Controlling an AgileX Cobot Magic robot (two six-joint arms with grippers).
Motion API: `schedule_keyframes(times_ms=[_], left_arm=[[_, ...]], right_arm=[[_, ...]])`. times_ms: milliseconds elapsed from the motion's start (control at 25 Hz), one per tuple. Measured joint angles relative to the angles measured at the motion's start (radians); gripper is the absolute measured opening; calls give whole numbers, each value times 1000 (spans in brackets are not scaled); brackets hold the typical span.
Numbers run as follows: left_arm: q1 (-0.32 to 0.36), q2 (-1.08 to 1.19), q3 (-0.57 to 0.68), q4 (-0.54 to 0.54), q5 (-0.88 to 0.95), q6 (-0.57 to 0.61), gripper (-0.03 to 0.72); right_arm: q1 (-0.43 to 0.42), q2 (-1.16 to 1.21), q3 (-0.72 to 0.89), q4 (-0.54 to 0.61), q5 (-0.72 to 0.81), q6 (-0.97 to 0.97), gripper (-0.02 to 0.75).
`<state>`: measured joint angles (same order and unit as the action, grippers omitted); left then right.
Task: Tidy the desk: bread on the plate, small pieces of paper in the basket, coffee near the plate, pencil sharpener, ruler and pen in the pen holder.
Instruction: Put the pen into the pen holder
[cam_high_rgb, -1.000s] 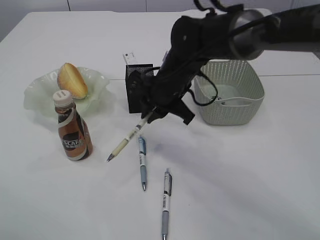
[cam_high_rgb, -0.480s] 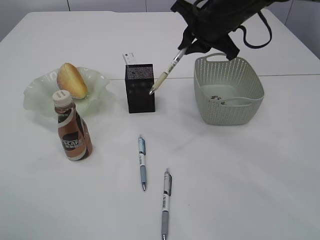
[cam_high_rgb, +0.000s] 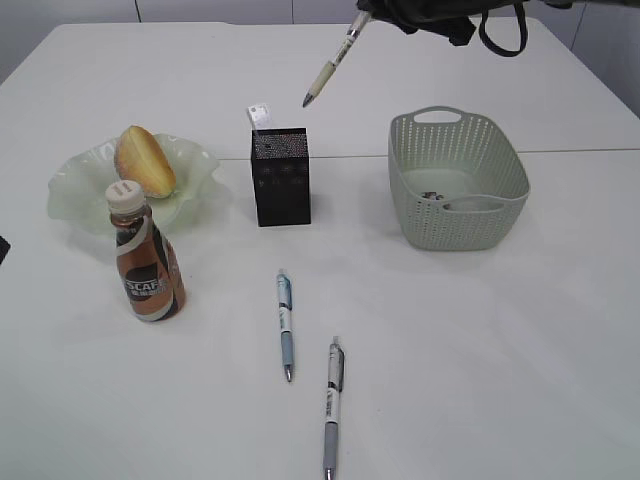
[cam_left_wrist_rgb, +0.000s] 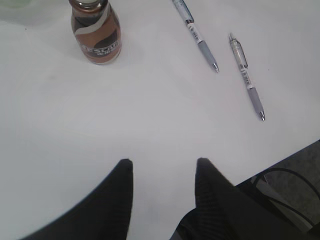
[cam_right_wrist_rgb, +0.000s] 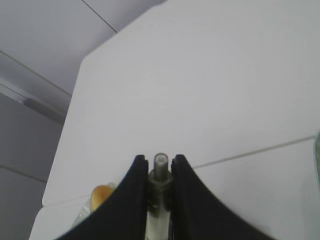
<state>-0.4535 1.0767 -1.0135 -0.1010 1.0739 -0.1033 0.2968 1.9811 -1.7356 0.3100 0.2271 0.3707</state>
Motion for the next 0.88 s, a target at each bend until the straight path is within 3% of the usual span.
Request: schedule_keyframes(times_ms=[160,880], left_arm=[[0,0,0,-14,0,0,307],[0,0,0,-50,-16,0,307]], right_arm=[[0,41,0,-2,-114,-39,73],[20,174,0,-31,-349,-65,73]])
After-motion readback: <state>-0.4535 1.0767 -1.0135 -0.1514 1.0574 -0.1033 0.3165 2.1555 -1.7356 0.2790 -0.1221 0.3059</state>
